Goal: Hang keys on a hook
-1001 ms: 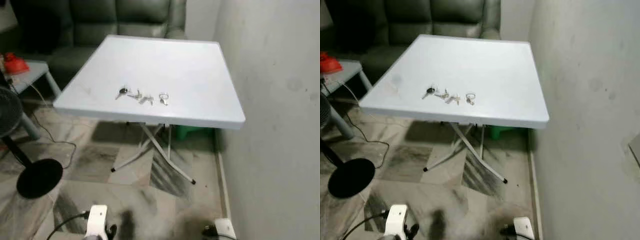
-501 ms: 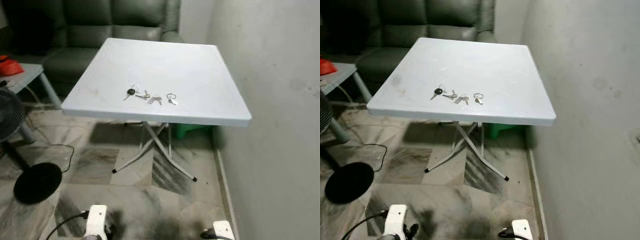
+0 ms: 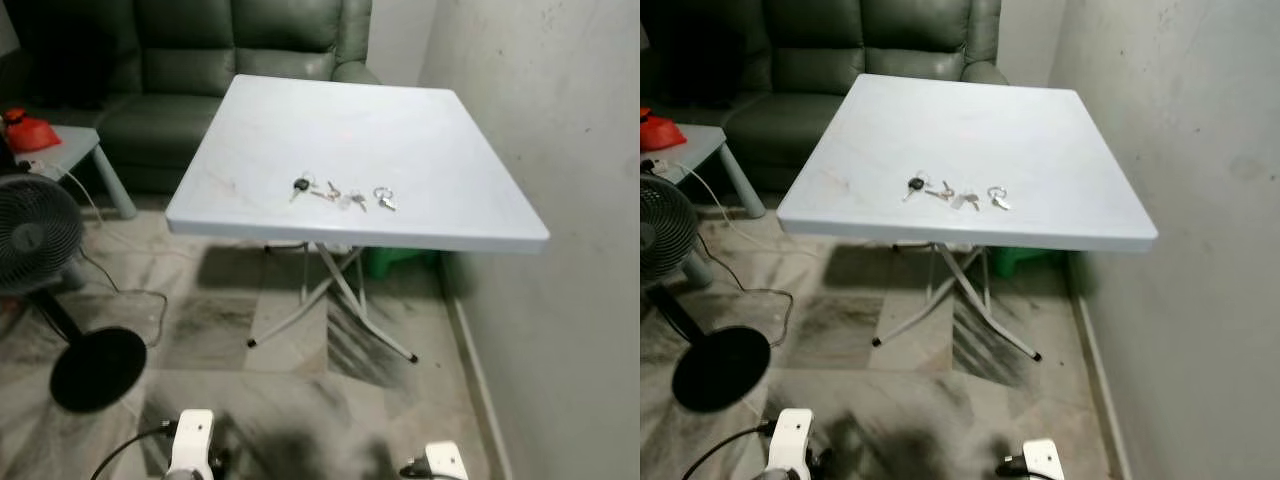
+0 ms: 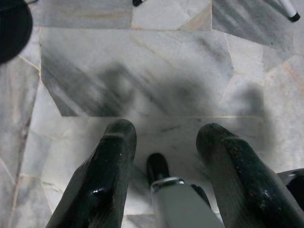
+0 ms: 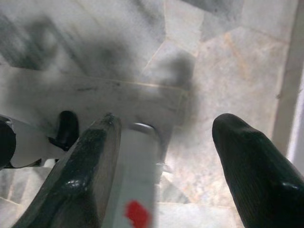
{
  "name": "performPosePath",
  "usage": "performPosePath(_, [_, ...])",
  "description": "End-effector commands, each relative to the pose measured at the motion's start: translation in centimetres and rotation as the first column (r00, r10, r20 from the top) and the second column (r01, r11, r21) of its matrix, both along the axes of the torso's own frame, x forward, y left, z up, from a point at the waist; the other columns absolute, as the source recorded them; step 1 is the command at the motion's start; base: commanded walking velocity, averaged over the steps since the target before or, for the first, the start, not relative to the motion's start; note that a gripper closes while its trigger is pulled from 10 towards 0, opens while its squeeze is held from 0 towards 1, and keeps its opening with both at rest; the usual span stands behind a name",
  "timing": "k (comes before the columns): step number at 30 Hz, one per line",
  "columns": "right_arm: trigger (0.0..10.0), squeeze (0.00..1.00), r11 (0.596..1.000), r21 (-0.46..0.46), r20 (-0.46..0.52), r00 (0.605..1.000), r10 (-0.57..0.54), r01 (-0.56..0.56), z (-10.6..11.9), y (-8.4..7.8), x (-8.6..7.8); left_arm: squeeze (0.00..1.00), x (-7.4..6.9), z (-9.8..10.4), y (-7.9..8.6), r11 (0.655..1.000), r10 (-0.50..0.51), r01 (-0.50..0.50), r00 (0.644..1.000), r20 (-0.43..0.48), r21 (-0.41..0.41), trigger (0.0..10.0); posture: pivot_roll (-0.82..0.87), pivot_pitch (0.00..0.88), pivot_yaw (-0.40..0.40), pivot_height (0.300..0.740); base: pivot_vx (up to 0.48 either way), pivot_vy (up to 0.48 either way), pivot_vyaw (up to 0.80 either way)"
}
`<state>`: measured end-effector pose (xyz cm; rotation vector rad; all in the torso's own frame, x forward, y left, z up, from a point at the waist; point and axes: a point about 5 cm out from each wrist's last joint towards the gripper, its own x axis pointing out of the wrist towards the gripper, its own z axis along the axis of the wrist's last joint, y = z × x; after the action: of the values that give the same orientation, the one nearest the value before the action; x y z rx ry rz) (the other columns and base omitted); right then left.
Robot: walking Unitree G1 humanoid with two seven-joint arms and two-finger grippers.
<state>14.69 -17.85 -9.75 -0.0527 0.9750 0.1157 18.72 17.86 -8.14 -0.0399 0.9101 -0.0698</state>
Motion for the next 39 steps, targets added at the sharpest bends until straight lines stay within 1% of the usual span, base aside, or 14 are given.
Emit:
performPosePath(1, [10.0, 0.00, 1.000, -0.013, -0.008, 1.000, -0.012, 0.012, 0.0, -0.7, -0.3, 0.00, -0.2, -0.2, -0.8, 1.000, -0.019, 0.019, 1.000, -0.010, -0.017, 10.0, -0.12, 0.000, -0.027, 0.740, 0.000, 0.461, 0.00])
performPosePath(17, [10.0, 0.00, 1.000, -0.010, -0.007, 1.000, -0.012, 0.012, -0.1, -0.6, -0.4, 0.00, -0.3, -0.2, -0.8, 1.000, -0.020, 0.020, 1.000, -0.011, -0.013, 10.0, -0.12, 0.000, -0.029, 0.740, 0.000, 0.454, 0.00])
performPosePath(22, [10.0, 0.00, 1.000, -0.001, 0.015, 1.000, -0.022, 0.022, 0.1, -0.6, -0.1, 0.00, 0.1, 0.0, -0.7, 0.999, -0.038, 0.038, 0.999, 0.018, 0.008, 10.0, -0.12, 0.000, -0.030, 0.740, 0.000, 0.000, 0.00])
performPosePath(26, [10.0, 0.00, 1.000, 0.018, 0.087, 0.996, -0.025, 0.023, 0.8, -0.3, 1.4, 0.00, 0.5, 0.3, -0.6, 1.000, -0.029, 0.029, 0.998, 0.049, 0.004, 10.0, -0.12, 0.000, -0.028, 0.740, 0.000, 0.000, 0.00])
performPosePath(27, [10.0, 0.00, 1.000, 0.018, 0.087, 0.996, -0.025, 0.023, 0.8, -0.3, 1.4, 0.00, 0.5, 0.3, -0.6, 1.000, -0.029, 0.029, 0.998, 0.049, 0.004, 10.0, -0.12, 0.000, -0.028, 0.740, 0.000, 0.000, 0.00])
performPosePath(28, [10.0, 0.00, 0.999, 0.030, 0.118, 0.993, -0.028, 0.025, 1.1, -0.1, 2.0, 0.00, 0.8, 0.5, -0.7, 0.998, -0.054, 0.052, 0.996, 0.068, 0.022, 10.0, -0.12, 0.000, -0.027, 0.740, 0.000, 0.000, 0.00])
performPosePath(30, [10.0, 0.00, 0.999, 0.050, 0.175, 0.984, -0.028, 0.019, 1.7, 0.1, 3.2, 0.00, 1.5, 0.9, -1.0, 0.996, -0.090, 0.088, 0.991, 0.103, 0.026, 10.0, -0.12, 0.000, -0.026, 0.740, 0.000, 0.000, 0.00])
performPosePath(32, [10.0, 0.00, 0.997, 0.071, 0.255, 0.967, -0.018, 0.000, 2.7, 0.4, 4.7, 0.00, 2.5, 1.4, -1.3, 0.995, -0.096, 0.092, 0.987, 0.130, 0.036, 10.0, -0.12, 0.000, -0.026, 0.740, 0.000, 0.000, 0.00])
performPosePath(33, [10.0, 0.00, 0.997, 0.071, 0.255, 0.967, -0.018, 0.000, 2.7, 0.4, 4.7, 0.00, 2.5, 1.4, -1.3, 0.995, -0.096, 0.092, 0.987, 0.130, 0.036, 10.0, -0.12, 0.000, -0.026, 0.740, 0.000, 0.000, 0.00])
performPosePath(34, [10.0, 0.00, 0.996, 0.092, 0.329, 0.944, -0.016, -0.015, 3.7, 0.6, 6.2, 0.00, 3.6, 2.1, -1.6, 0.996, -0.092, 0.088, 0.981, 0.168, 0.029, 10.0, -0.13, 0.000, -0.023, 0.740, 0.000, 0.000, 0.00])
performPosePath(35, [10.0, 0.00, 0.995, 0.101, 0.355, 0.935, -0.018, -0.019, 4.0, 0.7, 6.6, 0.00, 4.0, 2.4, -1.8, 0.996, -0.089, 0.087, 0.978, 0.187, 0.020, 10.0, -0.13, 0.000, -0.023, 0.740, 0.000, 0.000, 0.00])
performPosePath(36, [10.0, 0.00, 0.995, 0.101, 0.355, 0.935, -0.018, -0.019, 4.0, 0.7, 6.6, 0.00, 4.0, 2.4, -1.8, 0.996, -0.089, 0.087, 0.978, 0.187, 0.020, 10.0, -0.13, 0.000, -0.023, 0.740, 0.000, 0.000, 0.00])
performPosePath(38, [10.0, 0.00, 0.994, 0.102, 0.401, 0.916, -0.014, -0.029, 4.7, 0.8, 7.5, 0.00, 4.8, 3.0, -2.0, 0.996, -0.090, 0.091, 0.970, 0.226, 0.005, 10.0, -0.13, 0.000, -0.019, 0.740, 0.000, 0.000, 0.00])
performPosePath(39, [10.0, 0.00, 0.994, 0.102, 0.440, 0.898, -0.018, -0.030, 5.3, 0.8, 8.2, 0.00, 5.6, 3.6, -2.2, 0.995, -0.081, 0.092, 0.959, 0.270, -0.026, 10.0, -0.14, 0.000, -0.012, 0.740, 0.000, 0.000, 0.00])
